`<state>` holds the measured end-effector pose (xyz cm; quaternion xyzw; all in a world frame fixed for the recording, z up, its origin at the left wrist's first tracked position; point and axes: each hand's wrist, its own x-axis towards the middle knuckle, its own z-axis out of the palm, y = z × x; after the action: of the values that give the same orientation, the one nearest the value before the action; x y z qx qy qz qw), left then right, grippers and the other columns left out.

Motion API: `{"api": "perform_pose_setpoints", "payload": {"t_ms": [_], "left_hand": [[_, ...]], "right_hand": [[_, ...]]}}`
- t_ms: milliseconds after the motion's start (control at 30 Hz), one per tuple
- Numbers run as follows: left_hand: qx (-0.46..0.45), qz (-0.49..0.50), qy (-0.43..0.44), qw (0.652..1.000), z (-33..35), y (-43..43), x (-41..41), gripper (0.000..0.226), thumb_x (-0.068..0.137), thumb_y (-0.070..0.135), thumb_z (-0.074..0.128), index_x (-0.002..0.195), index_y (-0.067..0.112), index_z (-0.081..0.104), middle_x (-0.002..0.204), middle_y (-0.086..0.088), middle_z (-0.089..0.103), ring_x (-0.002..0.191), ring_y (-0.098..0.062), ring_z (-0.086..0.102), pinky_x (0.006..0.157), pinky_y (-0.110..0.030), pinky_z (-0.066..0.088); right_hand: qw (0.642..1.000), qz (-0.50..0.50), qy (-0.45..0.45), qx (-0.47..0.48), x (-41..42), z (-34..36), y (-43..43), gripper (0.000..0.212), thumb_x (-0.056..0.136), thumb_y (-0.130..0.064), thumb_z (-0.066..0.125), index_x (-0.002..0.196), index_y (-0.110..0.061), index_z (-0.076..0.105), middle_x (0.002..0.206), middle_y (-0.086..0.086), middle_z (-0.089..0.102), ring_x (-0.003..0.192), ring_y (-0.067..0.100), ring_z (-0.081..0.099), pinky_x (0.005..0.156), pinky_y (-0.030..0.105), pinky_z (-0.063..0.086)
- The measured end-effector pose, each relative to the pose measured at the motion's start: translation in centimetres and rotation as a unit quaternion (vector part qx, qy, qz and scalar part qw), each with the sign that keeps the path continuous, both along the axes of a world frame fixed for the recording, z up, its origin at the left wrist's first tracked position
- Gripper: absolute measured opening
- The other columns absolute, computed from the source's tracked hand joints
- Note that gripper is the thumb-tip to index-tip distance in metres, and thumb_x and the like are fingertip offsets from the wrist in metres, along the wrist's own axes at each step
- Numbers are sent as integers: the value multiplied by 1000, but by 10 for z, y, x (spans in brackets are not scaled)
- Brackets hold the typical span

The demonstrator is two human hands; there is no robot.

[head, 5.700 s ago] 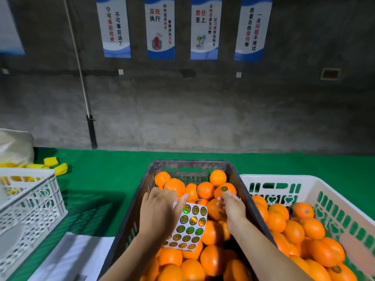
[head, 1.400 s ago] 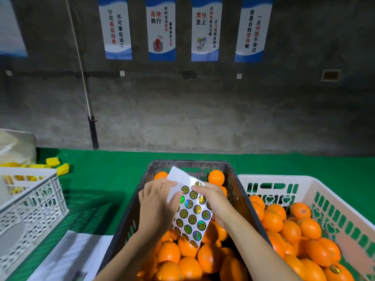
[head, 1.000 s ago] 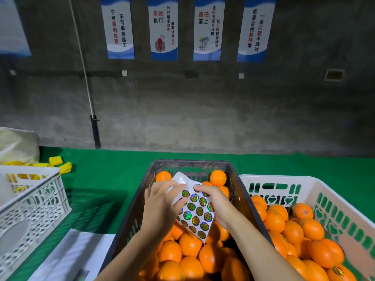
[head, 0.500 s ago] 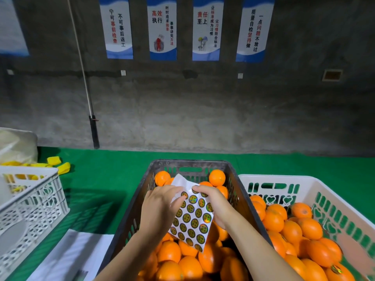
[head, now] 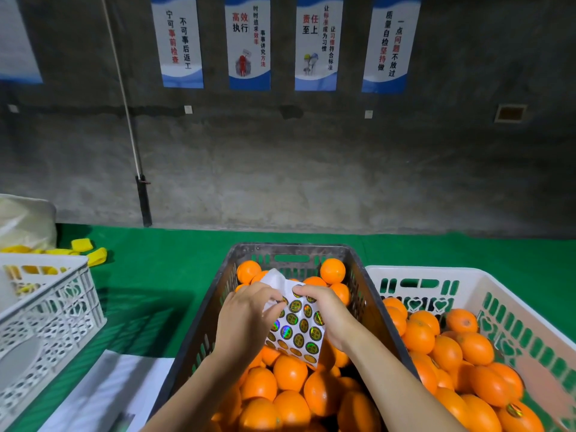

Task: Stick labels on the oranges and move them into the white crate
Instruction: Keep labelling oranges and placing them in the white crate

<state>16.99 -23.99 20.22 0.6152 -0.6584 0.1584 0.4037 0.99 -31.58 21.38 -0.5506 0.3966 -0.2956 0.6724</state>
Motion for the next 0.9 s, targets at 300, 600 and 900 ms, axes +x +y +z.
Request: {"api": "perform_pose_setpoints", "payload": {"t_ms": [300, 600, 900], "left_hand": [[5, 0, -6, 1000, -4, -2, 1, 19, 72, 28, 87, 84, 21, 76, 81, 6, 73, 70, -16, 66, 62, -31, 50], [29, -14, 17, 999, -7, -3, 3, 17, 74, 30, 85, 78, 25, 69, 77, 11, 67, 65, -9, 58, 59, -21, 39], [30, 7, 44, 999, -3, -3, -1, 15, 88, 28, 71, 101, 21, 74, 95, 6, 71, 77, -13, 64, 66, -24, 48]], "right_hand": [[999, -5, 5, -43, 1, 1, 2, 46, 89, -31, 65, 114, 8, 66, 102, 18, 76, 102, 39, 70, 101, 50, 49], [998, -1, 17, -63, 0, 0, 3, 36, 89, -30, 64, 99, 4, 69, 96, 18, 76, 97, 38, 71, 97, 49, 51], [999, -23, -9, -36, 4, 1, 3, 27, 88, -35, 61, 80, -12, 72, 98, 19, 75, 82, 27, 68, 79, 38, 49]]}}
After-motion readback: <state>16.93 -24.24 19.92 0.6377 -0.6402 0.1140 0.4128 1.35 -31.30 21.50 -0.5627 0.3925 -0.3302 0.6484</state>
